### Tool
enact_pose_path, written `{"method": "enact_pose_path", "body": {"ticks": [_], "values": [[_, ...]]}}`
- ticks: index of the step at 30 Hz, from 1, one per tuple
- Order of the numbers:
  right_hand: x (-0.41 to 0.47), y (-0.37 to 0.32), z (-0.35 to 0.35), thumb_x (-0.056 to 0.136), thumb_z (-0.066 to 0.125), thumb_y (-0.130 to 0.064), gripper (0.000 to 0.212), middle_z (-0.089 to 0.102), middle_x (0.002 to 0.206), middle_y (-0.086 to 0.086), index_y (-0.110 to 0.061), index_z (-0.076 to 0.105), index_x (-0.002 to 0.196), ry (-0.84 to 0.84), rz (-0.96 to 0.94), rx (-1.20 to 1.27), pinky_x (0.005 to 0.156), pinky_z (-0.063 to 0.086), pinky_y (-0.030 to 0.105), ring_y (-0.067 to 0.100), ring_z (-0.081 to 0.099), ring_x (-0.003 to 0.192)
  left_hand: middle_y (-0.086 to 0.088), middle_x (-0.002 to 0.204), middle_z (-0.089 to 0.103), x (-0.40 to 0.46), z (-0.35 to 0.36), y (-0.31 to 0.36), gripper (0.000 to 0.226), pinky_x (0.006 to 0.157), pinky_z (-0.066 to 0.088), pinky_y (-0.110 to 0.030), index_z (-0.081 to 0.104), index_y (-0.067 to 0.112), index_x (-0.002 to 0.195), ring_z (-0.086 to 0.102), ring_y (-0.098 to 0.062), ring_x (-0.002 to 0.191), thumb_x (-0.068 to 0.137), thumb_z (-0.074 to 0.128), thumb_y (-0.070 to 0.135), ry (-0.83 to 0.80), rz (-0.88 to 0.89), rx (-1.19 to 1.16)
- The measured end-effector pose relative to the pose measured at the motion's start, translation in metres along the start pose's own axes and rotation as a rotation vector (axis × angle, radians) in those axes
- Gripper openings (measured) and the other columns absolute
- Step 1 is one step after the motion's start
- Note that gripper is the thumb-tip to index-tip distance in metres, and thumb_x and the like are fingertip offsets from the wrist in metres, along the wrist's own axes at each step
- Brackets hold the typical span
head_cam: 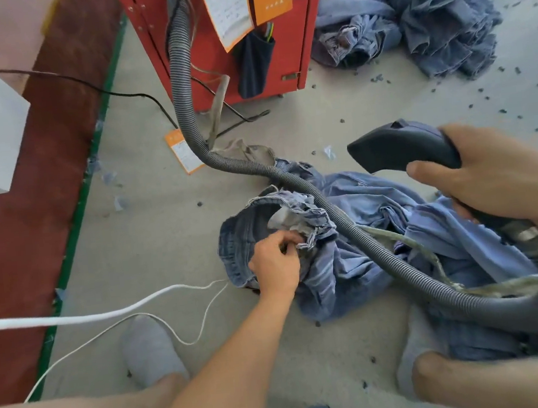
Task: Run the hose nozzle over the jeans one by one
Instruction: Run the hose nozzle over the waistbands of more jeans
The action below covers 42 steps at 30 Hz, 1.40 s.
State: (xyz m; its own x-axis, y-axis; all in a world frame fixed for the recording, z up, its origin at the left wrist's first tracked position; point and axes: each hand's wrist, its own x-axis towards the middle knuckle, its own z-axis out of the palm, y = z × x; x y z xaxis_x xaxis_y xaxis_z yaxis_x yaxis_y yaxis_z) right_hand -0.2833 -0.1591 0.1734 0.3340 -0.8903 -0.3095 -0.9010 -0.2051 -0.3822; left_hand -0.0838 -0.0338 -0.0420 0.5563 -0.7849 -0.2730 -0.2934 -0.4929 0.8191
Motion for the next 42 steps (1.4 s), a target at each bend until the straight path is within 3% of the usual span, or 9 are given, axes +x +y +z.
{"method": "enact_pose_path", "body": {"ticks": [4,11,18,22,25,28,35,38,42], "values": [[0.001,-0.003,0.002,0.083,0.054,-0.059,0.027,0.064,0.048,0.002,-0.033,0.053,0.089,-0.022,-0.018,-0.017,0.047,0.057,0.05,0.021,0.062,0.037,0.013,0.097,0.067,0.019,0.001,-0.005,0.026,0.094,0.051,-0.039,0.059,0.026,0.106,0.067,-0.02,0.101,0.093,0.071,0.046,-0.271,-0.234,-0.031],[-0.003,-0.006,0.001,0.071,0.044,-0.077,0.043,0.066,0.054,-0.01,-0.038,0.049,0.09,0.041,-0.038,0.004,0.049,0.051,0.038,0.012,0.061,0.038,0.016,0.073,0.059,0.015,-0.025,0.012,0.031,0.064,0.042,-0.021,0.075,0.03,0.095,0.051,0.001,0.066,0.079,0.081,0.056,-0.571,0.009,0.017],[-0.011,-0.014,0.019,0.092,0.063,-0.054,0.061,0.066,0.067,0.003,-0.058,0.022,0.136,0.09,0.029,0.286,0.049,0.055,0.039,0.027,0.068,0.047,0.003,0.07,0.048,-0.009,-0.029,0.079,0.025,0.06,0.04,-0.013,0.081,0.005,0.103,0.043,-0.007,0.061,0.084,0.072,-0.008,0.301,0.561,-0.061],[-0.009,-0.025,0.042,0.099,0.052,-0.059,0.024,0.059,0.076,-0.005,-0.04,0.057,0.112,0.03,0.023,0.384,0.071,0.059,0.048,0.024,0.062,0.068,-0.002,0.07,0.046,-0.026,-0.021,0.109,0.025,0.047,0.043,-0.031,0.082,0.011,0.105,0.047,-0.02,0.054,0.083,0.077,0.0,0.381,0.74,0.076],[-0.005,-0.028,0.057,0.089,0.058,-0.074,0.047,0.056,0.065,0.003,-0.027,0.062,0.088,0.051,0.081,0.422,0.058,0.046,0.039,0.021,0.053,0.058,-0.006,0.07,0.053,-0.042,-0.01,0.114,0.022,0.043,0.046,-0.039,0.083,0.015,0.099,0.05,-0.025,0.053,0.084,0.079,-0.001,0.328,0.747,0.134],[0.006,-0.024,0.061,0.095,0.067,-0.043,0.022,0.066,0.073,0.007,-0.024,0.062,0.086,0.104,0.095,0.35,0.061,0.052,0.043,0.031,0.062,0.066,-0.003,0.073,0.053,-0.048,-0.001,0.115,0.025,0.046,0.044,-0.037,0.082,0.015,0.101,0.051,-0.022,0.057,0.082,0.078,-0.002,0.29,0.738,0.129],[0.004,-0.006,0.048,0.103,0.063,-0.025,0.015,0.057,0.059,0.005,-0.025,0.062,0.088,0.143,-0.02,0.29,0.042,0.037,0.018,0.007,0.047,0.043,0.007,0.106,0.065,-0.013,-0.023,0.11,0.025,0.092,0.048,-0.033,0.07,0.017,0.112,0.058,-0.009,0.104,0.096,0.058,0.032,-0.016,0.536,-0.131],[-0.007,-0.007,0.039,0.102,0.065,-0.024,0.016,0.055,0.061,0.008,-0.029,0.064,0.086,0.053,-0.17,0.303,0.047,0.038,0.018,0.007,0.046,0.046,-0.001,0.147,0.049,0.032,-0.043,0.103,0.075,0.118,0.035,-0.04,0.037,0.02,0.151,0.041,-0.018,0.14,0.09,0.072,0.046,-0.361,0.464,0.106],[-0.006,-0.007,0.034,0.1,0.065,-0.028,0.015,0.055,0.074,0.006,-0.035,0.062,0.087,0.043,-0.259,0.281,0.056,0.04,0.017,0.007,0.05,0.054,0.017,0.111,0.072,0.04,-0.04,0.097,0.06,0.084,0.048,-0.023,0.063,0.04,0.125,0.061,0.004,0.097,0.075,0.073,0.071,-0.722,0.342,0.098]]}}
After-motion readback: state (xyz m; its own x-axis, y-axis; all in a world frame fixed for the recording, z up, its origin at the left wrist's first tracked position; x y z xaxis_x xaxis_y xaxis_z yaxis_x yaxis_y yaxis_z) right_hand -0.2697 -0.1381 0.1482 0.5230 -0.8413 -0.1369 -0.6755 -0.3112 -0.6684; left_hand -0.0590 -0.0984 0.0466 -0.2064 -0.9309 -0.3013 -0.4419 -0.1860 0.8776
